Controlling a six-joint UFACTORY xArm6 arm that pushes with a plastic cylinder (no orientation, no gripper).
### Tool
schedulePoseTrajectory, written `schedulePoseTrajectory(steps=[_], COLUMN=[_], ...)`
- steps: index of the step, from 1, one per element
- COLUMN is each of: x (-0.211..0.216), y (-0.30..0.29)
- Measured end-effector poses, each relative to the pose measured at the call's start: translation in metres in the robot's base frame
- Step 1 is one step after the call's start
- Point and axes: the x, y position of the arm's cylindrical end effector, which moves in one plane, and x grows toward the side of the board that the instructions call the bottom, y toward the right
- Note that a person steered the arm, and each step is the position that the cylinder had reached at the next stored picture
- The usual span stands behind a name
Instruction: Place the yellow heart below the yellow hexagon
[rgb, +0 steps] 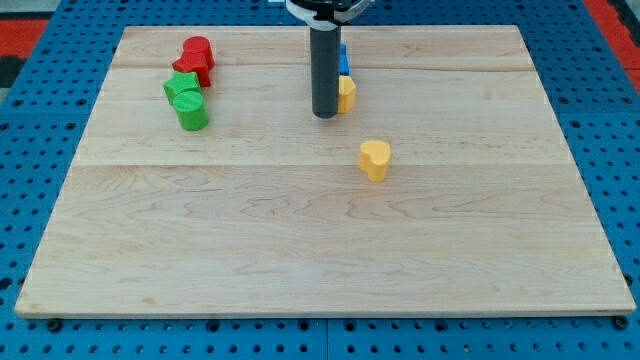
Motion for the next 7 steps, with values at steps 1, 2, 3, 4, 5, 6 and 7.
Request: schedulePoseTrajectory(steps=[1,2,3,4,5,6,7], x=[0.0,0.025,0.05,0.067,0.114,0.145,0.131], y=[0.0,0.023,0.063,0.105,0.121,0.096,0.059])
